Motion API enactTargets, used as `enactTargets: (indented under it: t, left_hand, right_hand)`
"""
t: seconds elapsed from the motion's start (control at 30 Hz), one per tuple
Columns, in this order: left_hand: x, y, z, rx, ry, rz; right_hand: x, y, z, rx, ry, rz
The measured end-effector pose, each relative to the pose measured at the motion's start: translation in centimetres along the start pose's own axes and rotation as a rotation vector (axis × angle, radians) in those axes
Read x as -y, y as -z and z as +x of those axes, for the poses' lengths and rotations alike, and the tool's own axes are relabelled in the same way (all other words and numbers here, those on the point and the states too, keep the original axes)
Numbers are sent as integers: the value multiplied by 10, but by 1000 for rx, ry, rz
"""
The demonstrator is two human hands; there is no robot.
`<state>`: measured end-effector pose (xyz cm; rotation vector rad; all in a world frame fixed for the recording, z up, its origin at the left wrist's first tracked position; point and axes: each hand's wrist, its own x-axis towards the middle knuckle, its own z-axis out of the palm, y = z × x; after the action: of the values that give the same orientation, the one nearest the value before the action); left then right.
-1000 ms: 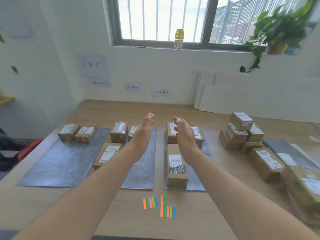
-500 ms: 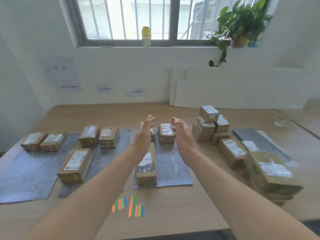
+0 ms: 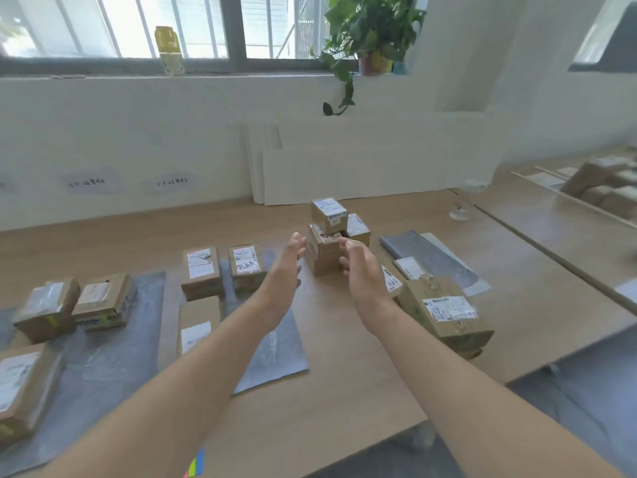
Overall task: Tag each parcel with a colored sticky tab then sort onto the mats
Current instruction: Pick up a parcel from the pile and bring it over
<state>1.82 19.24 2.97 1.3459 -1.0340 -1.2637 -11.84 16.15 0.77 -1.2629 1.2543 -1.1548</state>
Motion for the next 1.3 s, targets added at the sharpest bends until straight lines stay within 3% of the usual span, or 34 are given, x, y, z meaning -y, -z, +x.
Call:
enactTargets:
  t: [0.67,1.0,1.3]
  left_hand:
    - [40,-116,97,255,143,56]
    - [75,-210,125,212,224,96]
    - [115,-289,136,53,360,31]
  right_hand:
    - [-53,105,53,-330,-156,19]
    - [-85,207,87,-292,-231,29]
    - [-143,289,113,-283,-312,-35]
